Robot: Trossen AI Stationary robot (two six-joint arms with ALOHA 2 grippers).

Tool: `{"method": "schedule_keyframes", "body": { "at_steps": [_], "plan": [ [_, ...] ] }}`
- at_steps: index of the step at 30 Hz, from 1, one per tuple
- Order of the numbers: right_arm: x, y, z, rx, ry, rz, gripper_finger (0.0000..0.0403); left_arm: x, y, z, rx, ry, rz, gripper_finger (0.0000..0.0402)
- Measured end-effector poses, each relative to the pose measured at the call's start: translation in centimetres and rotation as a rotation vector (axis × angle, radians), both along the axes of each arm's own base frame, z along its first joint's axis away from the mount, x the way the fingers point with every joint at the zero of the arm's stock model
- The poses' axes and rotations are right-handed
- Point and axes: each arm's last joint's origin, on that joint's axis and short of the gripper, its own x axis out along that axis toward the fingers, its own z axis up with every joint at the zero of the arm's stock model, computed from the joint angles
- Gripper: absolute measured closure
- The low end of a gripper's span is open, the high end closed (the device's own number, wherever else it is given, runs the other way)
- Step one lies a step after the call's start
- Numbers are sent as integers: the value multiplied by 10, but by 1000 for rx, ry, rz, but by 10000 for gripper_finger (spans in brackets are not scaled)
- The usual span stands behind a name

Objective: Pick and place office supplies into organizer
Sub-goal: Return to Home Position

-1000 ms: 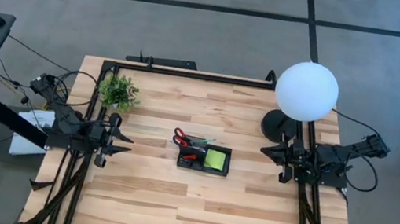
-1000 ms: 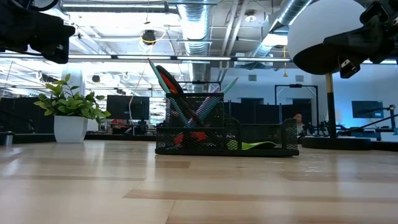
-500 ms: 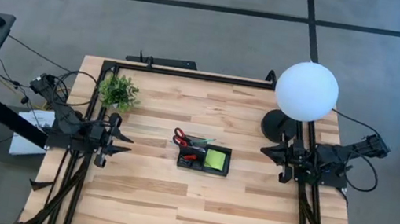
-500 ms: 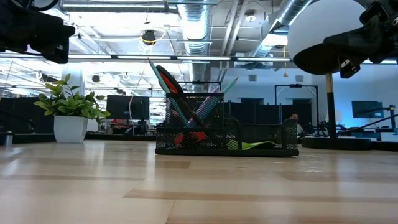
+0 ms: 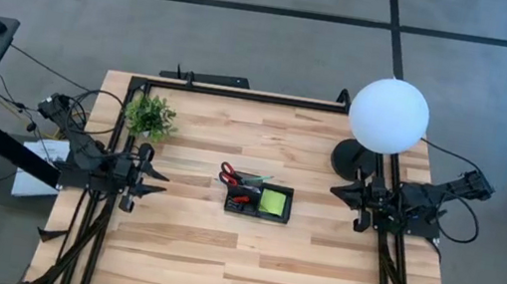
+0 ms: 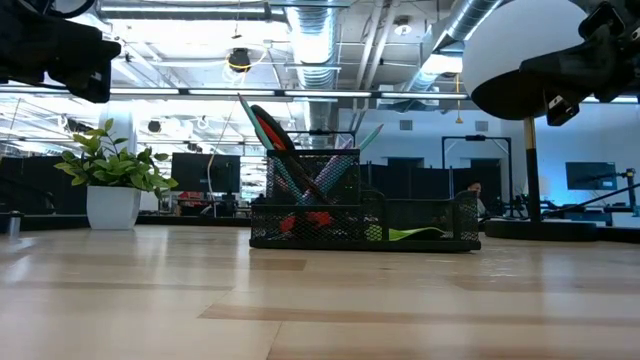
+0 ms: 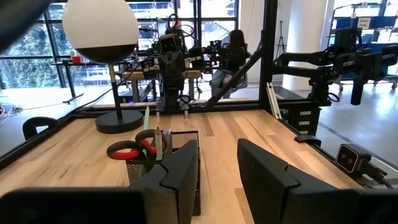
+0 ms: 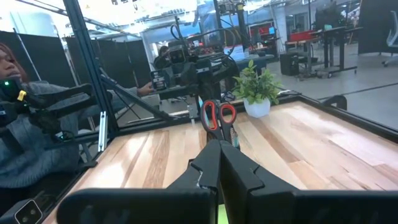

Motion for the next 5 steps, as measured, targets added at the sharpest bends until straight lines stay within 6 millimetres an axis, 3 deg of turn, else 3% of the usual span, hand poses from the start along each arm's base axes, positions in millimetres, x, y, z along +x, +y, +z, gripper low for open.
{"method": "schedule_keyframes", "body": {
  "at_steps": [5],
  "plan": [
    [0,0,0,0,0,0,403,0,0,0,11,-1,1,290]
  ]
}}
